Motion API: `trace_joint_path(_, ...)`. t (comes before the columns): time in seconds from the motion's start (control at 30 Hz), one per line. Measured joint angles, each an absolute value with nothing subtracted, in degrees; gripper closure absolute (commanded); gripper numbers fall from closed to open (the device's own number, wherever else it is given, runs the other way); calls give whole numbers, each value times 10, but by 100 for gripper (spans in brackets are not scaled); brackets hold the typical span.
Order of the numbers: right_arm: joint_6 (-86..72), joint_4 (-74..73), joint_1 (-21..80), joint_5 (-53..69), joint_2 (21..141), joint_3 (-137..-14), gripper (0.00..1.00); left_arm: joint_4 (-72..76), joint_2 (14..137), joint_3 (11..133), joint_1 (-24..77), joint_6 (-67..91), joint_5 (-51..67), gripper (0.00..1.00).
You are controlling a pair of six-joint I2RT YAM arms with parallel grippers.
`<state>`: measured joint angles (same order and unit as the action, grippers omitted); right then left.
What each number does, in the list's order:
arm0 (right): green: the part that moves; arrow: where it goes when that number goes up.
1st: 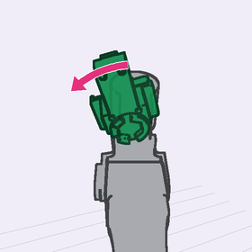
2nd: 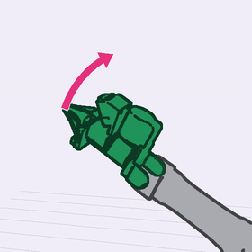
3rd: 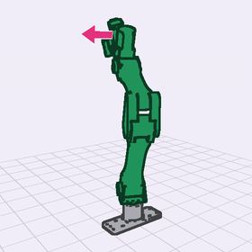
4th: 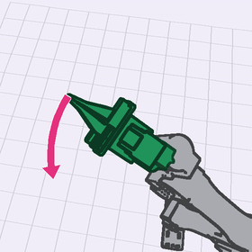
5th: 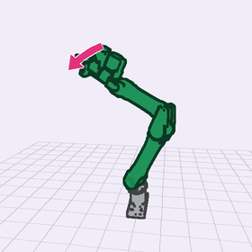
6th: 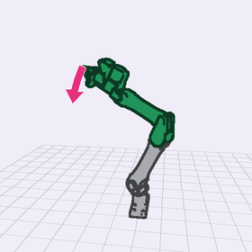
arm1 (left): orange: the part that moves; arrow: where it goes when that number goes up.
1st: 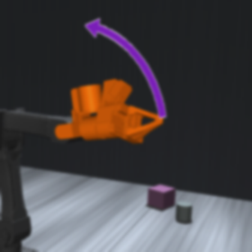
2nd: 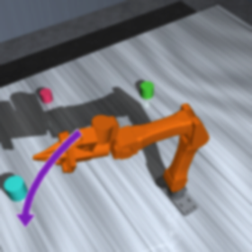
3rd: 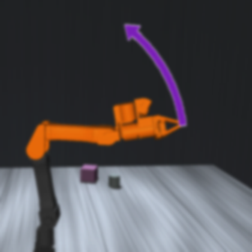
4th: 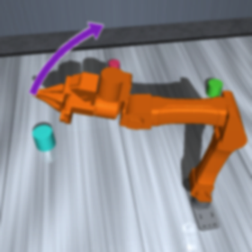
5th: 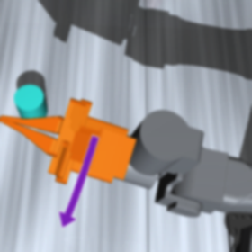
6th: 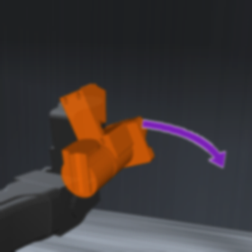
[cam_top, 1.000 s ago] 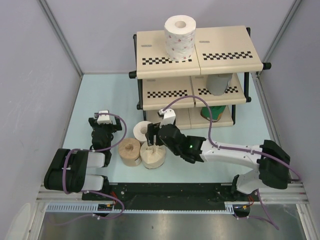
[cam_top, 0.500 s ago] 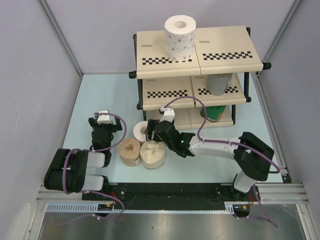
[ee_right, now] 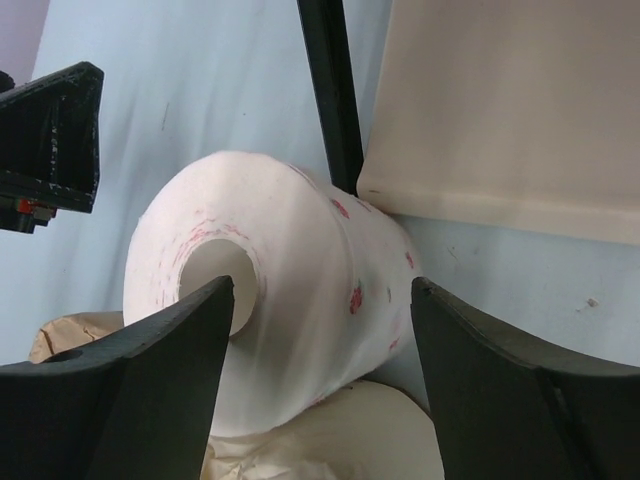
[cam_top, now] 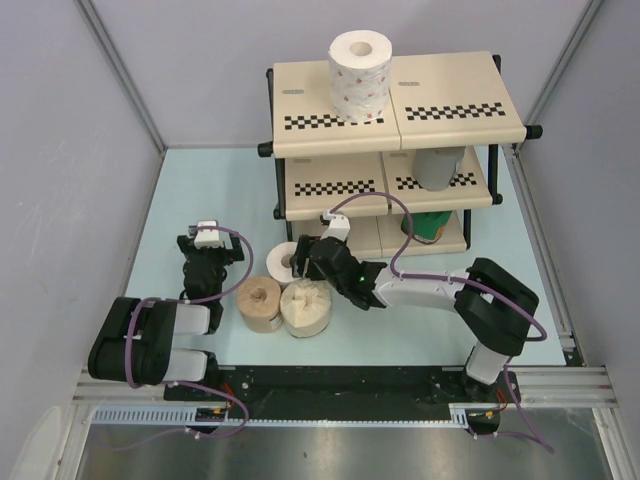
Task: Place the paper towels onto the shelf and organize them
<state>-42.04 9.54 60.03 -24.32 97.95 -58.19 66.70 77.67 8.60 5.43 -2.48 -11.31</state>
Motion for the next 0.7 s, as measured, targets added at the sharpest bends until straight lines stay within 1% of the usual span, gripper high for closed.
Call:
trace_joint_path(0.23, -424, 125, 593, -212, 994, -582, 36, 667, 777, 86, 54, -25, -113, 0)
trace_joint_path(0.33, -424, 133, 589, -201, 997, -582, 42, 667, 777, 86, 54, -25, -113, 0)
trace_joint_path(0.53, -426, 125, 588, -204, 995, -584, 50, 667, 777, 86, 54, -25, -113, 0)
trace_joint_path(0.7, -424, 75, 592, -221, 968, -584, 51, 667, 777, 86, 54, -25, -113, 0)
